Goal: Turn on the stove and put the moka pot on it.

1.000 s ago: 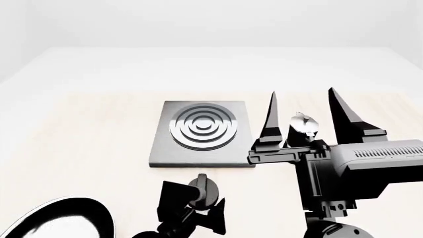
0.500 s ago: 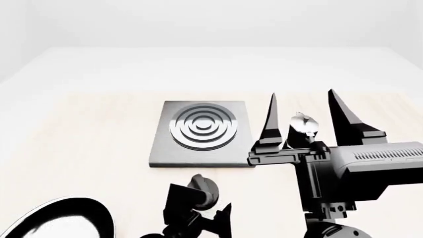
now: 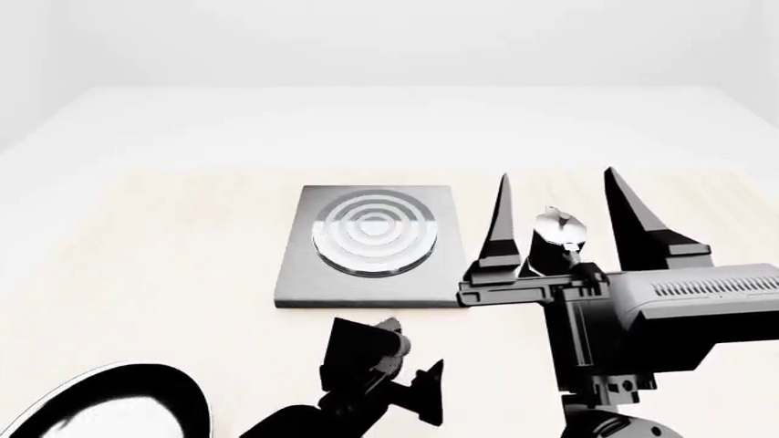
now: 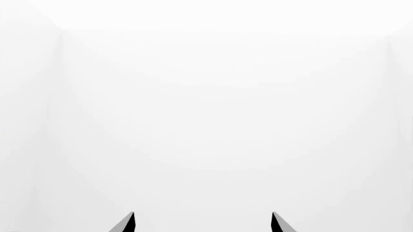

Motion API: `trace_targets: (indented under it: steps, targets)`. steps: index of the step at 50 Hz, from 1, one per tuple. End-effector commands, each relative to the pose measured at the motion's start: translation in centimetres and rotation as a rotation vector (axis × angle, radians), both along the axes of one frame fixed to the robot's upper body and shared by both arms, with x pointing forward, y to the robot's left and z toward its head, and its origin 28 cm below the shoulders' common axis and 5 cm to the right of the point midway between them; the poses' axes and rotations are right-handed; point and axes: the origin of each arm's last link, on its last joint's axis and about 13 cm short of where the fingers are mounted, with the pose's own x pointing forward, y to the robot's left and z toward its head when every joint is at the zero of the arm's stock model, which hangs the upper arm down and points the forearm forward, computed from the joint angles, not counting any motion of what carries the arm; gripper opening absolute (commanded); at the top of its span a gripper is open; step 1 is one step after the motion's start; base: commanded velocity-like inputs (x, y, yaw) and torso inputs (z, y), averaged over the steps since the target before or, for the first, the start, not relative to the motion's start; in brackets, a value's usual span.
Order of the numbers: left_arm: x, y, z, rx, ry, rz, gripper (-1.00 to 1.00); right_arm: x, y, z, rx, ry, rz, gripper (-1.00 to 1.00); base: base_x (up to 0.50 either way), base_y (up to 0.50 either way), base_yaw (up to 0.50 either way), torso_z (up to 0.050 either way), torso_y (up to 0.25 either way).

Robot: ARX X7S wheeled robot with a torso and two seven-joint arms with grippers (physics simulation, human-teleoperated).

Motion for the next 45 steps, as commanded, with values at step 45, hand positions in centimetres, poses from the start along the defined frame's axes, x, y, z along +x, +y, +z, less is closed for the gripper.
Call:
trace_targets:
  steps: [45]
  targets:
    - [-3.6,7.6,17.5,-0.08,-1.223,0.504,1.0,6.4,-5.4,-1.8,-0.046,0.187,-0.181,1.0,0.0,0.0,0.0,0.0,0.0]
